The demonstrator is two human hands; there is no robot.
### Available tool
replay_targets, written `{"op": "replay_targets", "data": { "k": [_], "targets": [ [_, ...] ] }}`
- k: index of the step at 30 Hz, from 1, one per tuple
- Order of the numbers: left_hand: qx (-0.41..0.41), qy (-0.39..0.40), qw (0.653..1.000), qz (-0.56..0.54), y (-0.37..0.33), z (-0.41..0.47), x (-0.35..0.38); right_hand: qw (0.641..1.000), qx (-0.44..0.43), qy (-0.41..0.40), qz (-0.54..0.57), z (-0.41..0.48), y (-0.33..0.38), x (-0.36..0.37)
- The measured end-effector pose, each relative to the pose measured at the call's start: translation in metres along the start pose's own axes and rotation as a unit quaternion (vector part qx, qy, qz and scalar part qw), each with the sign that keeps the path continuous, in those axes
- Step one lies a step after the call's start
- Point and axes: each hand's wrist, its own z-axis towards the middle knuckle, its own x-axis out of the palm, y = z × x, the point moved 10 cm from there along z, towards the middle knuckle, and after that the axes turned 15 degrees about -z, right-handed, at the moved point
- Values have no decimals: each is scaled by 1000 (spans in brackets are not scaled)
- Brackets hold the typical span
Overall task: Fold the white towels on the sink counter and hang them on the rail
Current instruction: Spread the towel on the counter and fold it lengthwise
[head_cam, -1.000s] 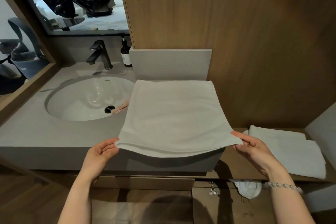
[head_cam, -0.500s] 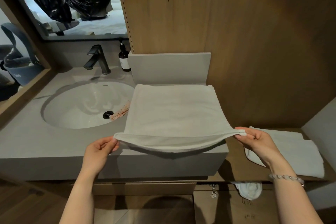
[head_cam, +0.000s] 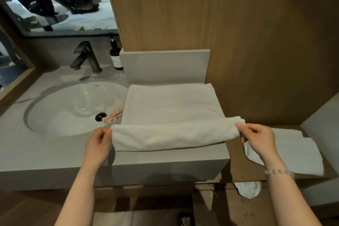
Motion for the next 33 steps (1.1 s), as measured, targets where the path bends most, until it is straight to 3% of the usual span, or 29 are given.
{"op": "replay_targets", "data": {
  "k": [6,9,14,24,33],
  "targets": [
    [-76,-34,994,-70,5,21,27,997,32,46,44,44,2,23],
    [-81,-33,994,-67,7,34,40,994,44,55,82,61,4,33],
    [-85,-29,993,-79,8,46,54,996,51,48,52,82,2,48],
    [-60,-121,991,15,12,72,47,996,75,23,-46,103,0,72],
    [-49,-77,984,150,17,114,64,986,95,52,-127,112,-1,94]
  ]
}}
